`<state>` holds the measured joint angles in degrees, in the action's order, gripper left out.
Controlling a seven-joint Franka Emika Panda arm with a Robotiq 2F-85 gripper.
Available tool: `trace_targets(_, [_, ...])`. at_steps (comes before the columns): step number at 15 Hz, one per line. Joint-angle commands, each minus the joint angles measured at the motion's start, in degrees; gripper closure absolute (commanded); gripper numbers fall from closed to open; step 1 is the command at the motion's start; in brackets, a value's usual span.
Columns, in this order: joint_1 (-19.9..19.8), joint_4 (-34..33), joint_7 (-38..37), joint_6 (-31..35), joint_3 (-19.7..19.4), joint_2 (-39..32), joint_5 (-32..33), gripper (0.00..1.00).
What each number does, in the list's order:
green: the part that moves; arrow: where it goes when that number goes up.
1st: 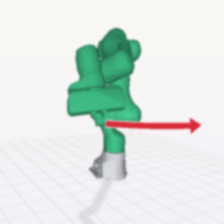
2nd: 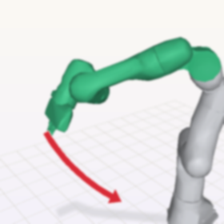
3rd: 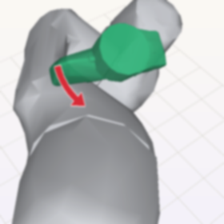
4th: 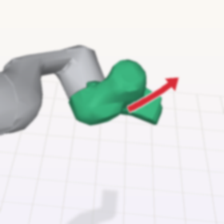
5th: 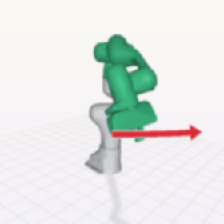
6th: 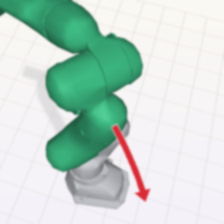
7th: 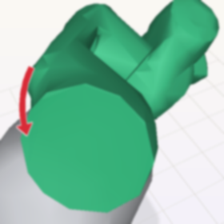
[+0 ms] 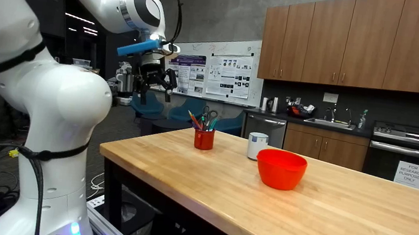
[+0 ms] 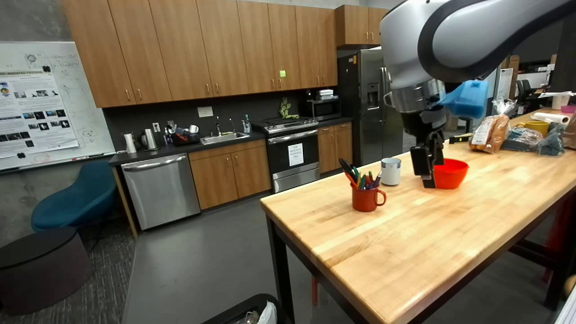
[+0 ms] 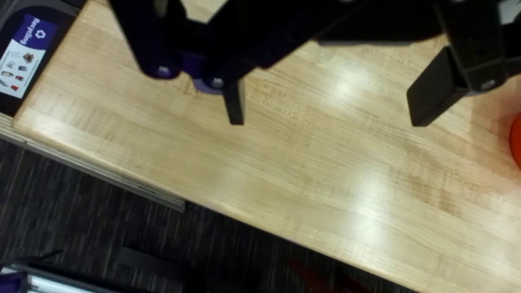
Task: Remove the scissors from the red cup
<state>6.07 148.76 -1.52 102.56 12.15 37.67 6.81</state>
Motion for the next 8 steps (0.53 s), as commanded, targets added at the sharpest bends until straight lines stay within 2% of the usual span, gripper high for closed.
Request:
trace_targets(1, [0.66, 0.01, -2.73, 5.09, -0.57, -1.42, 0.65, 0.0])
trace_targets(8, [-0.8, -0.37, -7.98, 17.62, 1.04, -5.89, 2.99, 0.0])
